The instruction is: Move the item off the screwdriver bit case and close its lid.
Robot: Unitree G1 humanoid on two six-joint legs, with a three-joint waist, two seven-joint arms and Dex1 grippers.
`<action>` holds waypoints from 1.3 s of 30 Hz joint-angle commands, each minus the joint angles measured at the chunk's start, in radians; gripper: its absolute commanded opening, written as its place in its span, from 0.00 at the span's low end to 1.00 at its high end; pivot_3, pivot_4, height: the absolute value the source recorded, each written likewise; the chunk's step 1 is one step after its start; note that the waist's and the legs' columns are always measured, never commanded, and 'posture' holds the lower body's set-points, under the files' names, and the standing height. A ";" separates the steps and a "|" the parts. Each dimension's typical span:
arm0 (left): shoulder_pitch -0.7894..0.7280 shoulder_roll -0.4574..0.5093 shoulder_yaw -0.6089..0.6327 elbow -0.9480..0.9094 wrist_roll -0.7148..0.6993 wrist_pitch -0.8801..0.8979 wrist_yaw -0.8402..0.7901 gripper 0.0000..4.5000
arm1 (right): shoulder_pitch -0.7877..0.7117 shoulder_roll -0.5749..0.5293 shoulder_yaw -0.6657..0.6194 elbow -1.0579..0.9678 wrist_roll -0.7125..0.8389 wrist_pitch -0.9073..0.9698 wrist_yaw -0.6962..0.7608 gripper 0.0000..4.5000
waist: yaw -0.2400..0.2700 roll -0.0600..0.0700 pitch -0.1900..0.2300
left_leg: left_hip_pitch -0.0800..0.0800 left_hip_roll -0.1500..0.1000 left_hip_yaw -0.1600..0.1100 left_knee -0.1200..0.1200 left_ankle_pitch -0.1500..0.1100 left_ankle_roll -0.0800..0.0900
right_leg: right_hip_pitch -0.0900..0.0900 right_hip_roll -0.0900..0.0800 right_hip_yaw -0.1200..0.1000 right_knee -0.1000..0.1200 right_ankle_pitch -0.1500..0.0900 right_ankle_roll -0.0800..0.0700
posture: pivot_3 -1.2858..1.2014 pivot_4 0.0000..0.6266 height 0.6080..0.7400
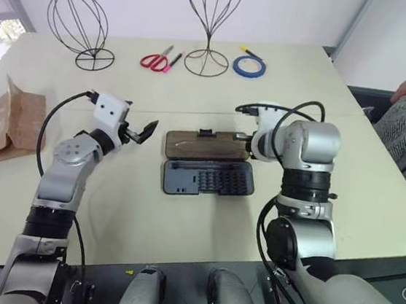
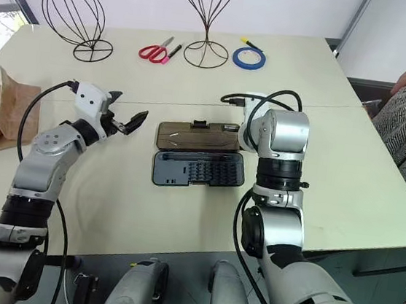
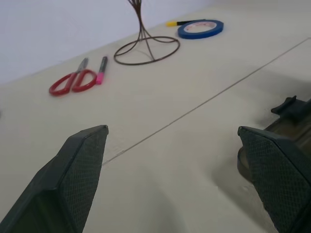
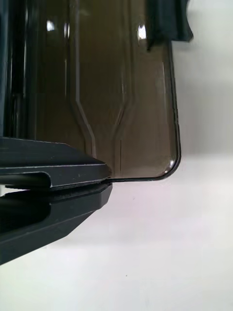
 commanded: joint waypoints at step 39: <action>-0.054 -0.030 -0.022 0.022 0.029 -0.052 -0.012 1.00 | 0.083 0.144 0.064 -0.074 0.221 0.008 -0.243 0.01 | -0.023 0.000 0.000 | 0.000 0.001 0.000 -0.001 0.000 0.000 | -0.001 0.000 0.001 0.000 0.000 0.000 | 0.52 0.24 1.00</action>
